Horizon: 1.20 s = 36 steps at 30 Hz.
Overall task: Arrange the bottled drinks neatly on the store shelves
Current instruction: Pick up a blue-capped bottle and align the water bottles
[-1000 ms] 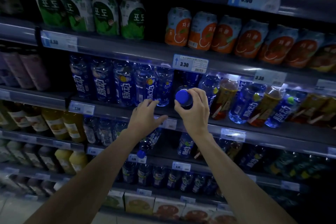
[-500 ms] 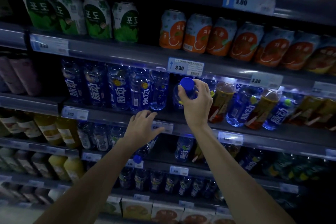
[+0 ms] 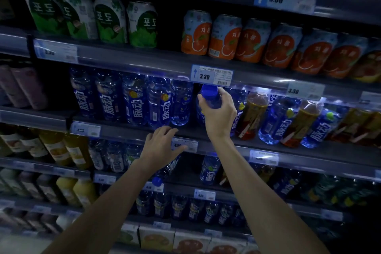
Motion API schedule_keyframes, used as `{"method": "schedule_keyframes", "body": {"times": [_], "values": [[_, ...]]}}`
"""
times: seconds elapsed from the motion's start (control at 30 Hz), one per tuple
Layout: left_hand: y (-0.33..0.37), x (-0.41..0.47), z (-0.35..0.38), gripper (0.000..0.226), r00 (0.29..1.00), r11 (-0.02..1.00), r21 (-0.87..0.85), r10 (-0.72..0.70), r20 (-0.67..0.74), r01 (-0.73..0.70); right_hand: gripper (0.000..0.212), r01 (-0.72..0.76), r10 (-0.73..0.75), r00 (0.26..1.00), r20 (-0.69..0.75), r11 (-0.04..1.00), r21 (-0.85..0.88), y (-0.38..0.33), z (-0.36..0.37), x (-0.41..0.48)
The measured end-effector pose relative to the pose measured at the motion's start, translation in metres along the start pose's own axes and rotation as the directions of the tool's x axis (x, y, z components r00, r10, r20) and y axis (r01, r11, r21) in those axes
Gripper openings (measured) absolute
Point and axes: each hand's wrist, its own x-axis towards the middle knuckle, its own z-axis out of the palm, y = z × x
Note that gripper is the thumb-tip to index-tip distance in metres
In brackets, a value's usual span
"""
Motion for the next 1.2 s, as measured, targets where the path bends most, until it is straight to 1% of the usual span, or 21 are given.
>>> {"method": "schedule_keyframes", "body": {"times": [0.1, 0.27, 0.47, 0.53, 0.57, 0.67, 0.7, 0.73, 0.83, 0.9, 1.07, 1.13, 1.2], "values": [[0.001, -0.001, 0.001, 0.069, 1.000, 1.000, -0.007, 0.005, -0.005, -0.005, 0.037, 0.006, -0.006, 1.000, 0.000, 1.000, 0.015, -0.002, 0.000, -0.001], [-0.001, -0.001, 0.002, 0.070, 1.000, 1.000, -0.016, -0.010, 0.009, 0.010, 0.028, -0.011, 0.013, 0.999, -0.047, 0.999, 0.031, -0.006, -0.008, 0.003], [0.003, -0.004, 0.002, 0.068, 1.000, 0.999, -0.033, -0.014, -0.014, 0.013, 0.032, -0.052, 0.054, 0.995, -0.088, 0.998, 0.022, -0.010, 0.001, 0.003], [0.004, -0.006, 0.001, 0.067, 1.000, 1.000, -0.030, -0.010, -0.016, 0.010, 0.037, -0.055, 0.057, 0.995, -0.086, 0.998, 0.028, -0.007, 0.005, 0.001], [0.005, -0.006, 0.001, 0.067, 1.000, 0.999, -0.032, -0.008, -0.015, 0.008, 0.043, -0.055, 0.057, 0.996, -0.074, 0.998, 0.022, -0.006, 0.006, -0.001], [0.006, -0.007, 0.000, 0.067, 1.000, 0.999, -0.043, -0.008, -0.009, 0.007, 0.072, -0.080, 0.081, 0.996, -0.028, 0.996, 0.026, 0.000, 0.009, -0.009], [0.006, -0.008, 0.000, 0.067, 1.000, 0.999, -0.043, -0.009, -0.006, 0.009, 0.078, -0.099, 0.100, 0.995, -0.021, 0.994, 0.033, 0.002, 0.011, -0.011], [0.006, -0.008, 0.000, 0.067, 1.000, 0.999, -0.041, -0.009, -0.008, 0.009, 0.079, -0.113, 0.114, 0.993, -0.018, 0.993, 0.033, 0.002, 0.012, -0.012], [0.006, -0.008, 0.000, 0.066, 1.000, 0.999, -0.034, -0.009, -0.009, 0.009, 0.072, -0.118, 0.117, 0.993, -0.021, 0.993, -0.009, 0.003, 0.016, -0.015], [0.006, -0.008, -0.001, 0.066, 1.000, 0.999, -0.041, -0.014, -0.007, 0.014, 0.071, -0.140, 0.140, 0.990, -0.027, 0.990, -0.021, 0.002, 0.020, -0.017], [0.006, -0.006, 0.000, 0.067, 0.999, 0.999, -0.037, -0.032, 0.010, 0.032, 0.078, -0.247, 0.245, 0.969, -0.035, 0.966, -0.070, 0.001, 0.027, 0.003], [0.006, -0.005, 0.002, 0.068, 0.999, 0.998, -0.038, -0.041, 0.011, 0.041, 0.080, -0.266, 0.266, 0.964, -0.012, 0.959, -0.093, 0.003, 0.028, 0.010], [0.007, -0.005, 0.003, 0.067, 0.999, 0.998, -0.034, -0.045, -0.002, 0.044, 0.082, -0.269, 0.270, 0.963, 0.000, 0.960, -0.079, 0.005, 0.030, 0.007]]}}
